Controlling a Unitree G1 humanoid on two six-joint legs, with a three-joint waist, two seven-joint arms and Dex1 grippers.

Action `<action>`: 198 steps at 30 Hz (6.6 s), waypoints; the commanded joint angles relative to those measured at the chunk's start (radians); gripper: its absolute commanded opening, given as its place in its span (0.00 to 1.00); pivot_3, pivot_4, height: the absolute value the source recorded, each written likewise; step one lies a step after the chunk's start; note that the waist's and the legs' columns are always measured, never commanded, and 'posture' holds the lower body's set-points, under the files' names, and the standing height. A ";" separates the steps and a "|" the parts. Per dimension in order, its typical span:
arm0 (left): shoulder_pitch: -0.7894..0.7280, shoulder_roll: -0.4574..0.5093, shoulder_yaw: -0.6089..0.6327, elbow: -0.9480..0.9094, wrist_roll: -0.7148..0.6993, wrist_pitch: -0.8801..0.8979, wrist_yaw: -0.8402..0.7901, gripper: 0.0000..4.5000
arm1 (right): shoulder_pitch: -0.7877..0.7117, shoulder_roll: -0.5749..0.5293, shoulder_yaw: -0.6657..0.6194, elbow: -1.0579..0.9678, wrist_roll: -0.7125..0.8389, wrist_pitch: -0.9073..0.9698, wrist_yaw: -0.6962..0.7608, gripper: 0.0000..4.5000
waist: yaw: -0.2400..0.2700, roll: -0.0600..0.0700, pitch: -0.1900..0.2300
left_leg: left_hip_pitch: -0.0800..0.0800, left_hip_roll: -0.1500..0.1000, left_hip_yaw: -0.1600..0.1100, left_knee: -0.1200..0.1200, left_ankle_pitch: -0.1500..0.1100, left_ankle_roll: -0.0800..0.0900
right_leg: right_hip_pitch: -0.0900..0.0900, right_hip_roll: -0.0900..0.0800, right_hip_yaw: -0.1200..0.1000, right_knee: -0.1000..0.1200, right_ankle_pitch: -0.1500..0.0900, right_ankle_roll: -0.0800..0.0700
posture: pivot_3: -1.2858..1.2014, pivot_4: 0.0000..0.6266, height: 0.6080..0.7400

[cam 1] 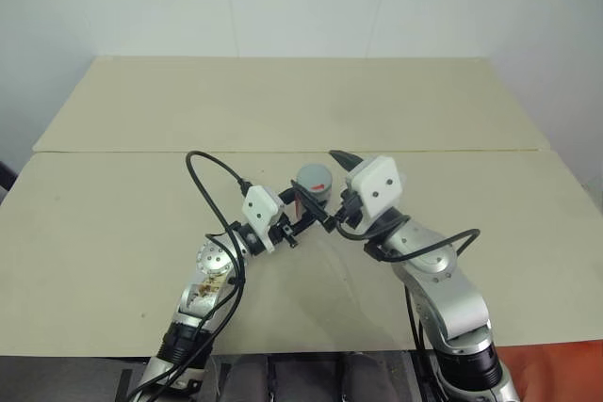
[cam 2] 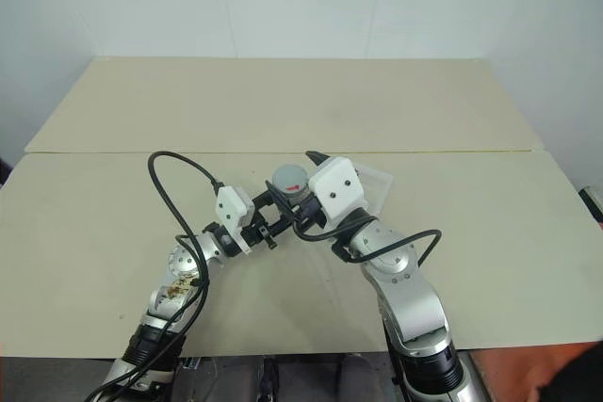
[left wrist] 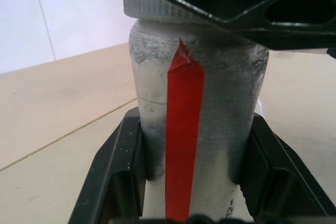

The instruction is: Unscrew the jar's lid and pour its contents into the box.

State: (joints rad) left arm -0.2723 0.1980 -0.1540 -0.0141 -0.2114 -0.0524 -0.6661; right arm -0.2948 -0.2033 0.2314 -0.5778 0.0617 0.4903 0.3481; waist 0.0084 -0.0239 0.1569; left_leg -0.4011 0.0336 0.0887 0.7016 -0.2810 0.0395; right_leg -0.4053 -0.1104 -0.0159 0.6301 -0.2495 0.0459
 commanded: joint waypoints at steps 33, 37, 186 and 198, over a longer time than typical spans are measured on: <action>-0.016 -0.010 0.001 -0.003 0.004 -0.039 0.004 0.44 | -0.004 0.001 -0.012 -0.004 0.059 0.036 0.021 0.63 | -0.001 0.000 0.000 | 0.000 0.000 0.000 0.000 -0.001 0.001 | 0.000 0.000 0.000 0.000 0.000 0.000 | 0.52 0.24 1.00; -0.007 -0.002 -0.001 -0.012 -0.004 -0.040 -0.011 0.44 | -0.010 -0.024 -0.028 0.016 0.097 0.011 0.069 0.63 | -0.001 0.000 0.000 | 0.000 0.000 0.000 0.000 -0.001 0.001 | 0.000 0.000 0.000 0.000 0.000 0.000 | 0.52 0.24 1.00; -0.018 -0.010 0.007 0.021 -0.032 -0.072 -0.054 0.44 | -0.196 -0.156 -0.154 0.375 0.303 -0.257 0.416 0.99 | 0.002 0.000 0.000 | -0.002 0.000 0.001 0.001 0.000 0.000 | 0.000 0.000 0.000 0.000 0.001 0.001 | 0.52 0.24 1.00; -0.027 -0.004 0.009 0.043 -0.033 -0.079 -0.063 0.44 | -0.124 -0.221 -0.203 0.327 0.349 -0.264 0.442 0.99 | 0.002 0.000 0.000 | -0.001 0.000 0.001 0.001 0.000 0.001 | 0.000 0.000 0.000 0.000 0.001 0.001 | 0.52 0.24 1.00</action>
State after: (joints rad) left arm -0.2927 0.1930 -0.1553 0.0435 -0.2369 -0.0922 -0.7201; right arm -0.4191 -0.4078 0.0813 -0.2177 0.3999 0.2479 0.7973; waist 0.0106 -0.0237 0.1571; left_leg -0.4022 0.0338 0.0892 0.7028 -0.2812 0.0402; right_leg -0.4051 -0.1108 -0.0160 0.6299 -0.2490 0.0466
